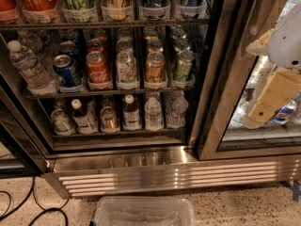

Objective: Pick pepsi can from top shelf of fridge

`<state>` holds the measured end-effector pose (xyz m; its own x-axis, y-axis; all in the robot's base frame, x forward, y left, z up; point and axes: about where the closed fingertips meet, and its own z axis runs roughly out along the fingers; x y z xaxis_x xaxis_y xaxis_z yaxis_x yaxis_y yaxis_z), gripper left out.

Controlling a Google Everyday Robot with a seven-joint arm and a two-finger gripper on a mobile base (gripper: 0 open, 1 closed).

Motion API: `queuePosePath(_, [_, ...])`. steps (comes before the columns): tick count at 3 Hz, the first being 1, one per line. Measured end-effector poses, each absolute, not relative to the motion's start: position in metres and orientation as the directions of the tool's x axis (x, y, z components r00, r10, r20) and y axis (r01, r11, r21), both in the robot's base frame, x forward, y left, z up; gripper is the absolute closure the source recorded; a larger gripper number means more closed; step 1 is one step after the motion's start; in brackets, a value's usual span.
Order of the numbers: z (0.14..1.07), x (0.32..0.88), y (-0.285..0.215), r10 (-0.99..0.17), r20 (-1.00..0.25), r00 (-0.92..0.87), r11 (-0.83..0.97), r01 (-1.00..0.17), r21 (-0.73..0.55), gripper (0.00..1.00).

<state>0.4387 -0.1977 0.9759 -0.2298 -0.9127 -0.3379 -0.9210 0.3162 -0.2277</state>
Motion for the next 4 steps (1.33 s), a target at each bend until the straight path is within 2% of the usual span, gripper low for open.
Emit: queuePosePath(4, [0.991, 0.451, -0.179, -0.867, -0.421, -0.267, 0.414, -0.857, -0.308, 0.00])
